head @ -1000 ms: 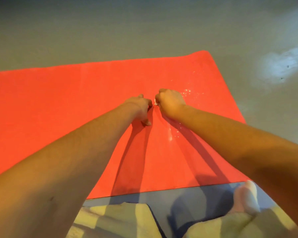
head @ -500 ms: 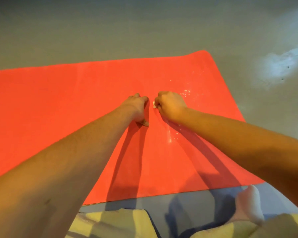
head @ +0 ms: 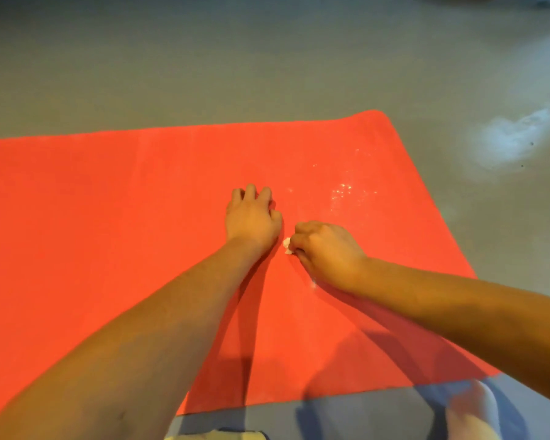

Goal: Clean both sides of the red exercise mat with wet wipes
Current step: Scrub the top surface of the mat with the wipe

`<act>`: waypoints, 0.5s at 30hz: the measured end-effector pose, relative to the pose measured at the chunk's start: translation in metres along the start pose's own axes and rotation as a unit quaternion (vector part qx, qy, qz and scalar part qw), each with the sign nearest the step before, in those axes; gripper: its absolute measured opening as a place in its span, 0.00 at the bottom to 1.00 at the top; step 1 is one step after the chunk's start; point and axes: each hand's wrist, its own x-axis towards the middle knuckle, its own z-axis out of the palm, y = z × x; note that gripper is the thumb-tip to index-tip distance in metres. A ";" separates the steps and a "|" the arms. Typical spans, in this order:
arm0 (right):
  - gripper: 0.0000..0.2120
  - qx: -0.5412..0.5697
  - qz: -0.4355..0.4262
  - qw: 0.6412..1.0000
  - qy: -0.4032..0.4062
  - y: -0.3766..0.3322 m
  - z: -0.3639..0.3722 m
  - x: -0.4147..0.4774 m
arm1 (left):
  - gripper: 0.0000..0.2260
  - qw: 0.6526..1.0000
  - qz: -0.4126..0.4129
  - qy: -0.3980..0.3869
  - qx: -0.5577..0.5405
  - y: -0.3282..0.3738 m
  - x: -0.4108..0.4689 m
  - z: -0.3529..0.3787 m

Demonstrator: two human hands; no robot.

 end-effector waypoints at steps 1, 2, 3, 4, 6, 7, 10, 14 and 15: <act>0.06 -0.001 0.022 1.000 0.003 0.006 0.001 0.014 | 0.14 0.999 0.004 0.036 -0.002 0.000 -0.004 0.006; 0.08 0.003 0.048 0.999 0.015 0.014 0.002 0.030 | 0.13 0.998 0.003 0.061 -0.004 -0.001 -0.006 0.011; 0.09 0.008 0.073 0.997 0.026 0.023 0.004 0.048 | 0.12 0.997 0.001 0.075 -0.004 -0.001 -0.007 0.014; 0.10 0.013 0.088 0.995 0.035 0.033 0.006 0.065 | 0.12 0.997 0.000 0.080 -0.004 -0.001 -0.007 0.016; 0.10 0.012 0.093 0.995 0.044 0.050 0.009 0.096 | 0.12 0.996 -0.001 0.085 0.000 0.000 -0.005 0.016; 0.10 0.008 0.092 0.995 0.047 0.056 0.009 0.110 | 0.12 0.996 0.002 0.087 0.001 0.000 -0.002 0.016; 0.11 -0.013 0.093 0.994 0.053 0.076 0.011 0.148 | 0.12 0.995 0.019 0.102 -0.006 -0.001 0.022 0.017; 0.12 -0.033 0.115 0.991 0.052 0.103 0.015 0.197 | 0.18 0.994 0.004 0.109 -0.011 -0.004 0.056 0.024; 0.11 -0.032 0.124 0.990 0.051 0.106 0.015 0.205 | 0.19 0.994 0.003 0.106 -0.014 -0.004 0.060 0.025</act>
